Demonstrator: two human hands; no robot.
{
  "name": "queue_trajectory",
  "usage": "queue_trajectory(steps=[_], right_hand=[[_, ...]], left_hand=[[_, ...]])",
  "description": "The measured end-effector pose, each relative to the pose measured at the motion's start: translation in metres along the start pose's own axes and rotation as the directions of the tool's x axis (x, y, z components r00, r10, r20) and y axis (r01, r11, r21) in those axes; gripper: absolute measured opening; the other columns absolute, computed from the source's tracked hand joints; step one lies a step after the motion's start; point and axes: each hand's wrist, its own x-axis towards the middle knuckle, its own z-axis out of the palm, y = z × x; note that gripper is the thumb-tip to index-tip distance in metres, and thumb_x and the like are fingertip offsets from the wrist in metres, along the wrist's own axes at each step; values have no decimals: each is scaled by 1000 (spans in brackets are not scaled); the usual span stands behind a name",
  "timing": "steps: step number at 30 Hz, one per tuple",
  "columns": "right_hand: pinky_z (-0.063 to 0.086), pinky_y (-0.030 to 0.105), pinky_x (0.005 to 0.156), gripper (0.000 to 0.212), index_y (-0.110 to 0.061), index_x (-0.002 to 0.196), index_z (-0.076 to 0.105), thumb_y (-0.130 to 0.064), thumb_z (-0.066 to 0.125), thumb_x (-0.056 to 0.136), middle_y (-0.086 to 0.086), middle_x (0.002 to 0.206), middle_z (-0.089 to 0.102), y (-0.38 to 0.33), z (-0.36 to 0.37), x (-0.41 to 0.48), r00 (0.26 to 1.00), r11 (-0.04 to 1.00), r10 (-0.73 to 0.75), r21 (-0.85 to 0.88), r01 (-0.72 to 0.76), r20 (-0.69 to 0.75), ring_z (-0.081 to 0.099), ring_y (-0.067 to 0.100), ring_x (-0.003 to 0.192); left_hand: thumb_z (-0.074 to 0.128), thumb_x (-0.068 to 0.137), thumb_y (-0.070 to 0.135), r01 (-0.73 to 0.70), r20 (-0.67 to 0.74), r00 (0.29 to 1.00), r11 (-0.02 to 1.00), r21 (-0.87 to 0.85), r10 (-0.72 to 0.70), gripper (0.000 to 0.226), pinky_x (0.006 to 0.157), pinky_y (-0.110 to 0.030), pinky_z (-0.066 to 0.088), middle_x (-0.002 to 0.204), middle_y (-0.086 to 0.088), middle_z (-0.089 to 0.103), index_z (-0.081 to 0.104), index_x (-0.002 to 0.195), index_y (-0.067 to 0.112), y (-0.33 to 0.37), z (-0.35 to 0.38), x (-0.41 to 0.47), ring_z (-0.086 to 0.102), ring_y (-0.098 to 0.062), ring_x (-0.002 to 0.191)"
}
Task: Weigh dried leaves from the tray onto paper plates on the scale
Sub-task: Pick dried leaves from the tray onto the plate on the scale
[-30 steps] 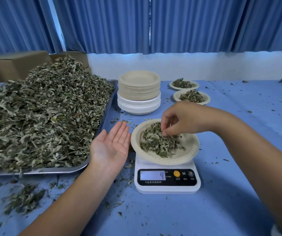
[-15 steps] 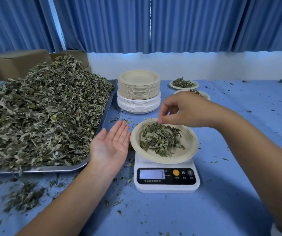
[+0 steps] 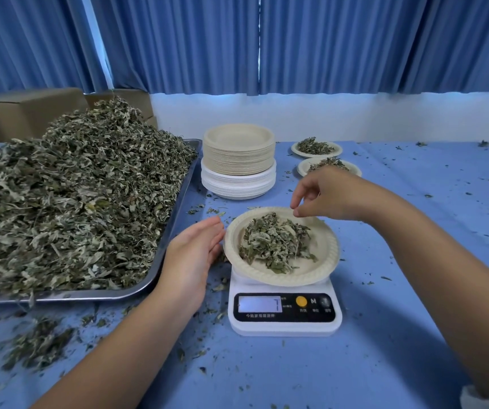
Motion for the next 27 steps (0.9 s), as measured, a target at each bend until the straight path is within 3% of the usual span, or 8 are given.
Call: queue_trajectory(steps=[3,7,9,12,17,22,24,27], right_hand=[[39,21,53,17,-18,85,67,-32,75,79,-8,75,58,6,0,2,997,992,75,-98,-73,11,54,7,63],[58,30,67,29,-3,89,60,-30,69,81,10,85,68,16,-7,2,948,966,255,-92,-242,190,69,19,68],[59,27,63,29,3,98,63,-20,66,81,4,73,69,20,-8,1,920,953,291,3,-302,262,68,17,61],[58,24,61,26,-4,105,62,-11,62,80,0,62,68,24,-8,1,904,942,299,58,-332,306,65,15,55],[53,22,53,20,-15,101,62,-9,61,82,-2,62,61,45,-17,8,930,910,309,223,-351,201,53,13,52],[50,21,54,16,-5,92,68,-7,59,79,4,77,57,79,-30,15,918,853,398,367,-371,2,50,16,60],[47,21,51,16,-6,90,69,-6,59,78,7,76,54,94,-32,16,899,817,438,423,-392,-13,46,18,60],[40,23,54,9,-7,83,62,-4,56,78,10,76,46,116,-34,17,863,767,505,468,-439,-17,39,19,58]], left_hand=[[67,85,14,-29,17,1000,978,208,26,15,91,-34,51,99,-2,73,70,100,19,-2,-1,0,67,-18,98],[65,88,16,-69,53,997,947,312,55,15,91,-39,53,96,1,74,69,101,21,-3,1,-2,69,-16,93],[66,87,18,-96,47,995,931,351,85,14,90,-40,54,95,2,74,70,100,22,-3,2,-1,69,-14,91],[67,86,22,-148,56,989,897,417,137,13,90,-40,53,95,2,73,71,98,23,-1,2,0,68,-17,93],[67,86,23,-241,131,971,827,509,202,15,73,-29,53,76,8,72,73,99,20,6,22,10,65,-5,70],[64,87,14,-333,289,939,692,641,185,24,61,-18,51,54,11,66,69,71,31,23,70,37,57,3,51],[64,86,11,-331,312,937,675,659,155,19,58,-15,48,50,12,63,71,73,21,24,91,49,57,4,49],[60,85,9,-336,338,934,591,734,111,18,63,-24,42,58,0,59,71,76,-2,13,118,67,51,-9,53]])
